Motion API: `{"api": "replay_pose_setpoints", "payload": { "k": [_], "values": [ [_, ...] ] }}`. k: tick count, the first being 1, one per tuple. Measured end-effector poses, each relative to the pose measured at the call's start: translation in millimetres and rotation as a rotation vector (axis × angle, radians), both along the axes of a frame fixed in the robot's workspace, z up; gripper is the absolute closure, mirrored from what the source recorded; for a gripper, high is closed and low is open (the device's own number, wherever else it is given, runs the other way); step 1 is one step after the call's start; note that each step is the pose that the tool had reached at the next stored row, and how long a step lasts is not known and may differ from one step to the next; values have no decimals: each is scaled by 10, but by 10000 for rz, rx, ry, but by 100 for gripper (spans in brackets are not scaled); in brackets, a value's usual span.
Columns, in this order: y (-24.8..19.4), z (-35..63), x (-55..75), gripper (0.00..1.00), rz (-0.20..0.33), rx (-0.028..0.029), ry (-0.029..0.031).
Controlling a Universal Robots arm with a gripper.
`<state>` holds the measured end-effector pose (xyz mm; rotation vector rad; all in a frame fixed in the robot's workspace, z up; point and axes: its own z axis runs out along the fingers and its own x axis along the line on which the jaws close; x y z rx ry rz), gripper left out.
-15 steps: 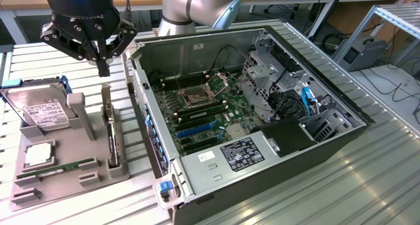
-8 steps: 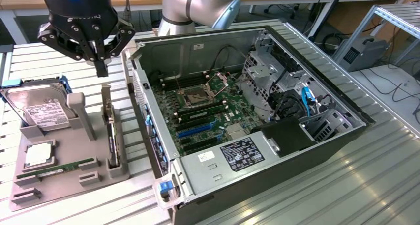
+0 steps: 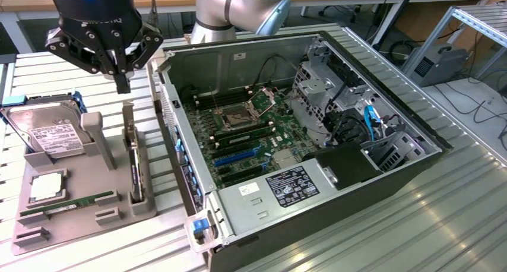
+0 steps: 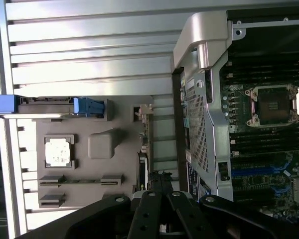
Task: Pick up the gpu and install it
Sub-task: 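Reach for the gpu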
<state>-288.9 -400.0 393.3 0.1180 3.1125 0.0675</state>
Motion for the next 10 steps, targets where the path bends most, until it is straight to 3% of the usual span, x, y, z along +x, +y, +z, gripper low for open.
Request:
{"api": "replay_pose_setpoints", "payload": {
  "k": [5,10],
  "values": [
    [-36,0,0,89,0,1,-1],
    [-199,0,0,89,0,0,-1]
  ]
}}
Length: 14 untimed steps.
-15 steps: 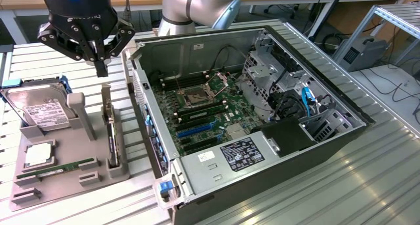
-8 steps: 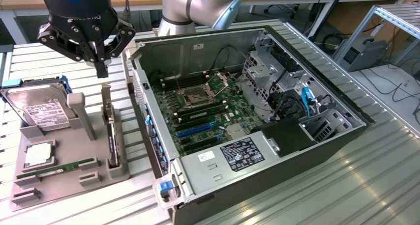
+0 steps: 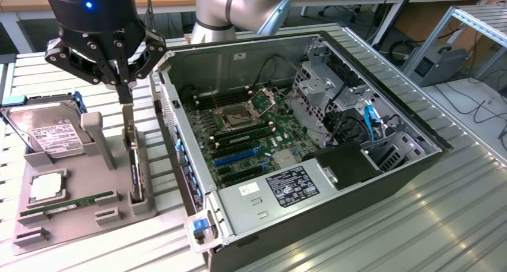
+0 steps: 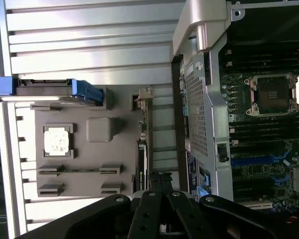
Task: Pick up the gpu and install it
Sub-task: 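Reach for the gpu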
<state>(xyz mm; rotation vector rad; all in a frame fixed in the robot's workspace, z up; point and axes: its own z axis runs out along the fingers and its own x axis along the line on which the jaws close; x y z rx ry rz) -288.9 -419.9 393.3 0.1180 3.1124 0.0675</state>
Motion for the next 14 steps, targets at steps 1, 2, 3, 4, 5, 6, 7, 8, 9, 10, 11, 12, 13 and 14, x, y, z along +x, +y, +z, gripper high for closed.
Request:
{"api": "replay_pose_setpoints", "payload": {
  "k": [1,2,3,4,5,6,7,8,9,10,11,12,13,14],
  "values": [
    [-39,0,0,89,0,0,1],
    [-69,0,0,89,0,0,0],
    [-102,0,0,89,0,0,0],
    [-132,0,0,89,0,0,0],
    [-154,0,0,89,0,1,0],
    [-168,0,0,89,0,0,1],
    [-174,0,0,89,0,0,1],
    [-183,0,0,89,0,0,0],
    [-191,0,0,89,0,0,1],
    [-195,0,0,89,0,1,0],
    [-198,1,0,89,0,0,1],
    [-202,0,0,89,0,0,1],
    [-207,0,0,89,0,0,0],
    [-211,0,0,89,0,0,1]
  ]
}}
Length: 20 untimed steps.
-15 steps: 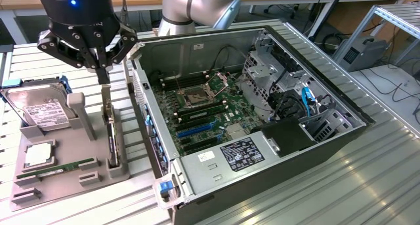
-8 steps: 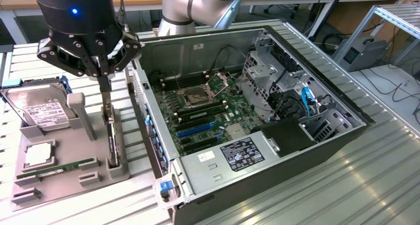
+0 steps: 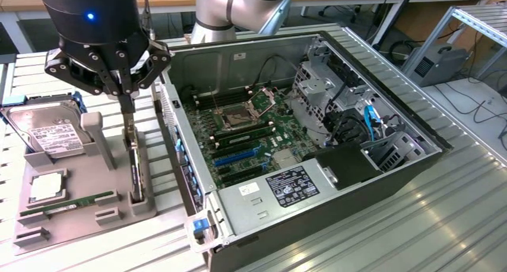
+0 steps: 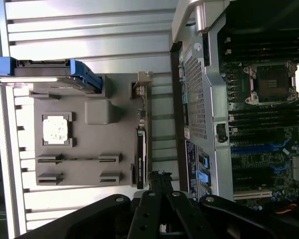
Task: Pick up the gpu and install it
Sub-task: 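Reach for the gpu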
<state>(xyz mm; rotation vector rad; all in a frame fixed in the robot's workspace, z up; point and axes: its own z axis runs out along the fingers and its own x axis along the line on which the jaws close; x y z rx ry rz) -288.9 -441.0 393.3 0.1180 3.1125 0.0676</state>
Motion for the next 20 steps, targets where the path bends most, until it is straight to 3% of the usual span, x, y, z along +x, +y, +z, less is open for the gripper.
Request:
{"api": "replay_pose_setpoints", "payload": {
  "k": [20],
  "values": [
    [-84,0,0,89,0,-5,0]
  ]
}}
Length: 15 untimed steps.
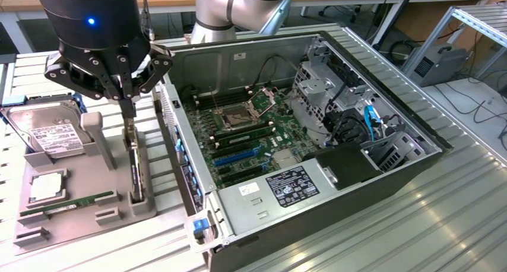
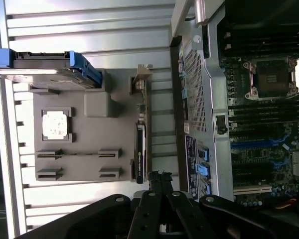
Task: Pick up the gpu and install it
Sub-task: 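Reach for the gpu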
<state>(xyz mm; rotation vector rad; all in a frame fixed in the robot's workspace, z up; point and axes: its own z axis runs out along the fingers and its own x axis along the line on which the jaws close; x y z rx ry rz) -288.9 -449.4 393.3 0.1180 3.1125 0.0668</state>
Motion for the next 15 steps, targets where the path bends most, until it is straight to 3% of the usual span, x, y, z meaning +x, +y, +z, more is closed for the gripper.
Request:
{"api": "replay_pose_setpoints", "payload": {
  "k": [15],
  "values": [
    [-69,0,0,89,-1,-28,0]
  ]
}}
